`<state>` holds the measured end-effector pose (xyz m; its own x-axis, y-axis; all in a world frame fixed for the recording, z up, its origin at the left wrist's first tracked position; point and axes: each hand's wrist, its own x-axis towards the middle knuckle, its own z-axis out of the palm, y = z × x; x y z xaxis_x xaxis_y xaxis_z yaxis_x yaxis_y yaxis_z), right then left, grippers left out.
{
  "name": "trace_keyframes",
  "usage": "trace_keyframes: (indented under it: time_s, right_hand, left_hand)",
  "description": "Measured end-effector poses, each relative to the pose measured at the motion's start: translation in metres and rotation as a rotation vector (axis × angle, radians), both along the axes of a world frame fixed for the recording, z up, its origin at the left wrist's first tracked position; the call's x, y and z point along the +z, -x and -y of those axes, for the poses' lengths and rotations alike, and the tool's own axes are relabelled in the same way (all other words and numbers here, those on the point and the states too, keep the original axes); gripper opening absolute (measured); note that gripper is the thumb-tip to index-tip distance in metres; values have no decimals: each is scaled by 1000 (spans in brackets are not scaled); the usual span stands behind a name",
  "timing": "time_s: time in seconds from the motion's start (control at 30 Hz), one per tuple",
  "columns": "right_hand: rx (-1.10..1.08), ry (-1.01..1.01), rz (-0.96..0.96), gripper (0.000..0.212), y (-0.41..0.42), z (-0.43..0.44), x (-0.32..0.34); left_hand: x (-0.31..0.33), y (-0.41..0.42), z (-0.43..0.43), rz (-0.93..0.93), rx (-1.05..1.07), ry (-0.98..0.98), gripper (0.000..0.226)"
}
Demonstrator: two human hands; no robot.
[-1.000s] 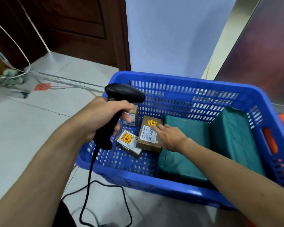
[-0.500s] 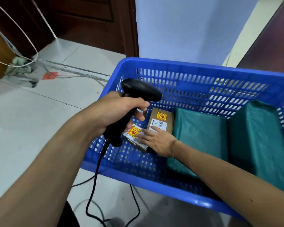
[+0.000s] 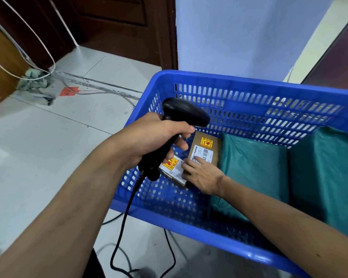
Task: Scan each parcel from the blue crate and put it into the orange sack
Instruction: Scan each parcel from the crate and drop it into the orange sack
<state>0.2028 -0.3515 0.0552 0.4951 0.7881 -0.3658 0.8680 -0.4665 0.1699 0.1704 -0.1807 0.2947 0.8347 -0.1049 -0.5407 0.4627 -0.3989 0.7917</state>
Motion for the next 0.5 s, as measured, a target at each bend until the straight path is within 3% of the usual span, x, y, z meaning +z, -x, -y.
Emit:
trace_keyframes:
  time_s: [0.17,0.3,0.5]
  right_hand:
    - [-20,-10,41,53,0,-15,1]
    - [-12,41,123,42,-3,-21,2]
    - [-303,-203,148,39,-8,-15,13]
  left_hand:
    - [1,2,2,-10,-8,-8,32]
    - [2,5,5,-12,-5,8,29]
    - [1,5,5,6,3,-21,31]
